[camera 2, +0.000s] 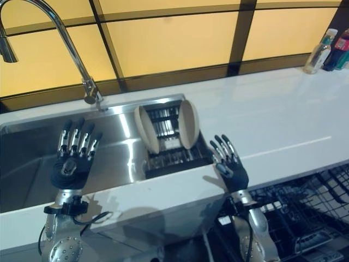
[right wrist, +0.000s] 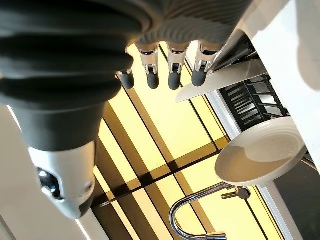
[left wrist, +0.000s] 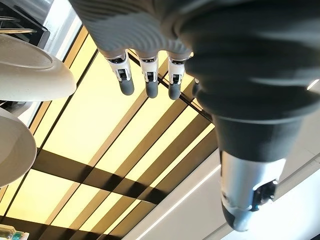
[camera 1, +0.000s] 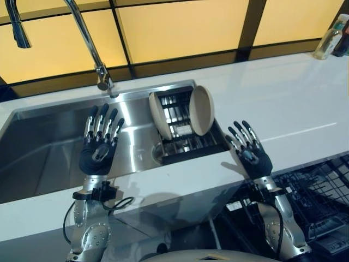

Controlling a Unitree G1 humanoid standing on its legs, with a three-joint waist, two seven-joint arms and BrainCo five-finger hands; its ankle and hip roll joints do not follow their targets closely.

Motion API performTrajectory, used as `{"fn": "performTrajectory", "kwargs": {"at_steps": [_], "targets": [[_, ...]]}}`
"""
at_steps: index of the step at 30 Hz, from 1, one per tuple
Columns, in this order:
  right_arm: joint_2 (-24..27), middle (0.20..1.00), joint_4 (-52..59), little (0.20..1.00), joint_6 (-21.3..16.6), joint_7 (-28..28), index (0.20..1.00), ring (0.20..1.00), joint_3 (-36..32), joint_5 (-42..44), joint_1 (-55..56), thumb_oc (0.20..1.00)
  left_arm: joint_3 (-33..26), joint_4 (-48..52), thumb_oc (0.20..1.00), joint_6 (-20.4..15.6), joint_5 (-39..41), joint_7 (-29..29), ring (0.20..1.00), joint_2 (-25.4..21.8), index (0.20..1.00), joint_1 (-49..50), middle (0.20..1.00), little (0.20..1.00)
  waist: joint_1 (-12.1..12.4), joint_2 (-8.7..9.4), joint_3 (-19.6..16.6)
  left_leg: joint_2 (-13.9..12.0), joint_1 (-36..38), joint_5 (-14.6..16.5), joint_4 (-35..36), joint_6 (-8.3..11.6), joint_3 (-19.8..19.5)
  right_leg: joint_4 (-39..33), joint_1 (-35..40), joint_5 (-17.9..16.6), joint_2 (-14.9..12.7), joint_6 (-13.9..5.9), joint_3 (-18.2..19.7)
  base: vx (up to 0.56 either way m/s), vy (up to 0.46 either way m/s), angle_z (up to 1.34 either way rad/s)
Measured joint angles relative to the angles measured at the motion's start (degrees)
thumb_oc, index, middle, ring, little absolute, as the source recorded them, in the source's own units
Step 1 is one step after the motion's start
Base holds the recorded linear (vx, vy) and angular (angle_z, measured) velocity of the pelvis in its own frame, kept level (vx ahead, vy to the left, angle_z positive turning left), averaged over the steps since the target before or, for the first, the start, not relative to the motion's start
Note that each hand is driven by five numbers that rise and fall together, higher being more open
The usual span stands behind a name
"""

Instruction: Pick up plates and place into dishwasher.

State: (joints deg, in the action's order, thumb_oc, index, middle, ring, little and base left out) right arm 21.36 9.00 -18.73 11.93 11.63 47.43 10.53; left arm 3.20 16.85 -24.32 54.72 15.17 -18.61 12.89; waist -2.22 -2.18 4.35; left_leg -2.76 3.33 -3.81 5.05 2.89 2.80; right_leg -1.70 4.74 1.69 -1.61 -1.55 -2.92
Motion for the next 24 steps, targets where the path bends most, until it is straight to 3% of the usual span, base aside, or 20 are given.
{"fn": "performTrajectory", "kwargs": {"at_steps": [16, 24], "targets": [[0.0, 1.0, 1.23, 1.0, 0.08, -0.03, 1.0, 1.0, -0.35, 0.02, 0.0, 1.0, -0.08, 0.0, 1.0, 0.09, 0.6, 1.6, 1.0, 0.17, 1.0, 0.06, 1.0, 1.0, -0.02, 0.22, -0.16, 0.0, 0.0, 0.0, 0.0, 0.0, 0.01, 0.01, -0.03, 0.0, 0.0, 0.0, 0.01, 0.0, 0.0, 0.0], [0.0, 1.0, 1.61, 1.0, 0.1, -0.02, 1.0, 1.0, -0.35, 0.03, -0.04, 1.0, -0.25, 0.02, 1.0, -3.41, -6.11, 0.04, 1.0, -0.66, 1.0, -1.44, 1.0, 1.0, -0.14, 0.15, -0.28, -0.01, 0.04, 0.0, -0.01, 0.0, 0.02, 0.09, -0.05, 0.0, -0.01, 0.0, 0.03, 0.0, 0.0, 0.0]]}}
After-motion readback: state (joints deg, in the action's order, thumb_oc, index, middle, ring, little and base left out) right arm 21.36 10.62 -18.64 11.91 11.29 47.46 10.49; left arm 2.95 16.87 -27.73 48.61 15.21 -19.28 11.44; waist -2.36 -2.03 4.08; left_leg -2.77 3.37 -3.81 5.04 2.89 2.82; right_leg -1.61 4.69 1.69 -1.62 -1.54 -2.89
